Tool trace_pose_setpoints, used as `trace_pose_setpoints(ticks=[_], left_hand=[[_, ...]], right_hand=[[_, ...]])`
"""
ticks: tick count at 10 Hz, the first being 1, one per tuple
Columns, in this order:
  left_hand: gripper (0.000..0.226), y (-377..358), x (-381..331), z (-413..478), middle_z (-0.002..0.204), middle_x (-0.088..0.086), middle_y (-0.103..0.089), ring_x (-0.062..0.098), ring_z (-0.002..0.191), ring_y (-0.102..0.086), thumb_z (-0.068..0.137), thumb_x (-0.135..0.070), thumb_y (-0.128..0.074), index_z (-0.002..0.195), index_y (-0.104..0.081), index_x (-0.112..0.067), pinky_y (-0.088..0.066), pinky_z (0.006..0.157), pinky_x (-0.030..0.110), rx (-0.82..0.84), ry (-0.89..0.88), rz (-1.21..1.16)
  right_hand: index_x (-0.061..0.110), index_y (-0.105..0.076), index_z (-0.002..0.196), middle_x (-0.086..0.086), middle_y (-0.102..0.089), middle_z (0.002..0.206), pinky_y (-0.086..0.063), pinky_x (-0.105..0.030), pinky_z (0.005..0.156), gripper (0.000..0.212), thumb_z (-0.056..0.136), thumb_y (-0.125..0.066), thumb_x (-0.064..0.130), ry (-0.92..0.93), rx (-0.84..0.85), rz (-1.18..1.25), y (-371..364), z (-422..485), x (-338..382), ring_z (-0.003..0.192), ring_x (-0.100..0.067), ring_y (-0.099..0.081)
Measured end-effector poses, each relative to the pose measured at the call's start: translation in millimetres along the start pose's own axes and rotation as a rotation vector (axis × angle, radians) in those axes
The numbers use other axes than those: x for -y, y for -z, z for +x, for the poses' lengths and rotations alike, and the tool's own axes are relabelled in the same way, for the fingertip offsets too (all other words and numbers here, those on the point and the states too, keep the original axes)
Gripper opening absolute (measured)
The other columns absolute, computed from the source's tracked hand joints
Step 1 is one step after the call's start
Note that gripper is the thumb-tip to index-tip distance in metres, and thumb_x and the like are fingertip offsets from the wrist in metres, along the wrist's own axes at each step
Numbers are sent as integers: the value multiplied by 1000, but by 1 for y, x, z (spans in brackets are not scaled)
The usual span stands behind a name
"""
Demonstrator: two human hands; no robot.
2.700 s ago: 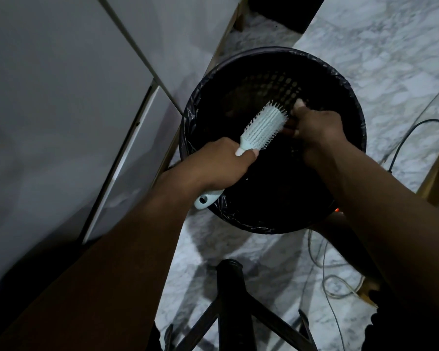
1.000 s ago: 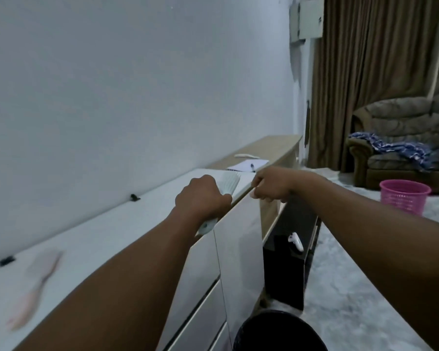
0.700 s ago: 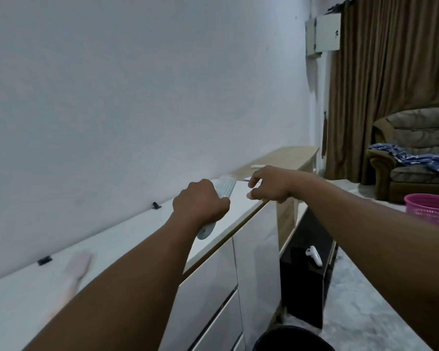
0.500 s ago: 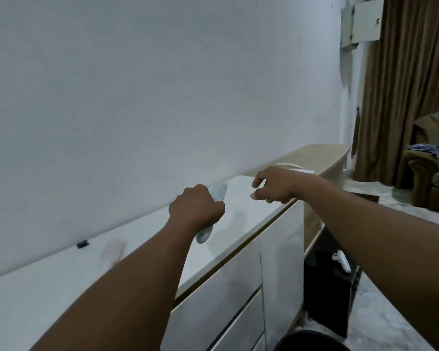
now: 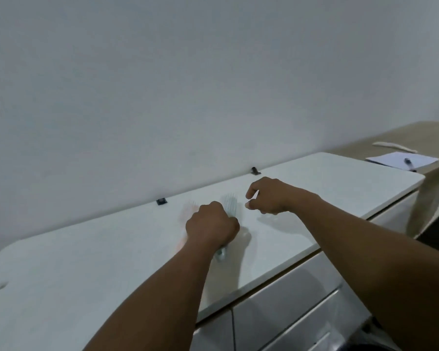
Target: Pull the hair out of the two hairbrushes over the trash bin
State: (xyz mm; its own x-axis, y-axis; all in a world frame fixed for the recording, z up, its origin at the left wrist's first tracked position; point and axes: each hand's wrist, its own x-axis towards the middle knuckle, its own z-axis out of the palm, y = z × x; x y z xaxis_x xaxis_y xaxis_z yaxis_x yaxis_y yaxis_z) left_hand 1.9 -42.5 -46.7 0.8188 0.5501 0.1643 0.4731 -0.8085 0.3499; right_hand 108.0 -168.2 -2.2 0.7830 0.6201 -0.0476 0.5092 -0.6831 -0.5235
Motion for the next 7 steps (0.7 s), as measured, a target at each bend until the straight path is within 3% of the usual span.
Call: trace_pose_setpoints(ticks=[1, 3, 5, 7], left_hand=[[28, -16, 8, 2, 109, 5, -65, 28, 100, -65, 91, -46, -56, 101, -54, -19, -40, 72, 30, 17, -1, 16], [44, -24, 13, 13, 116, 8, -64, 31, 105, -64, 90, -51, -55, 115, -58, -16, -42, 74, 32, 24, 13, 8], [46, -14, 12, 17, 118, 7, -62, 29, 105, -62, 88, -52, -58, 116, -57, -16, -43, 75, 32, 115, 22, 9], [50, 26, 0, 12, 128, 10, -58, 32, 115, -59, 90, -49, -55, 126, -53, -14, -41, 80, 33, 26, -3, 60]], right_hand=[[16, -64, 117, 2, -62, 88, -52, -28, 65, 31, 90, -66, 29, 6, 16, -7, -18, 14, -2, 88, -23, -68], [17, -67, 112, -1, -65, 96, -49, -23, 64, 25, 89, -64, 24, 13, 18, -31, -38, 26, -7, 93, -24, -70], [15, -66, 114, -3, -65, 89, -53, -26, 61, 25, 90, -65, 23, 15, 35, -31, -33, 23, 1, 79, -22, -66], [8, -65, 122, -12, -68, 118, -54, -37, 90, 38, 91, -65, 30, -22, -39, -95, 5, -5, 11, 113, -30, -66]])
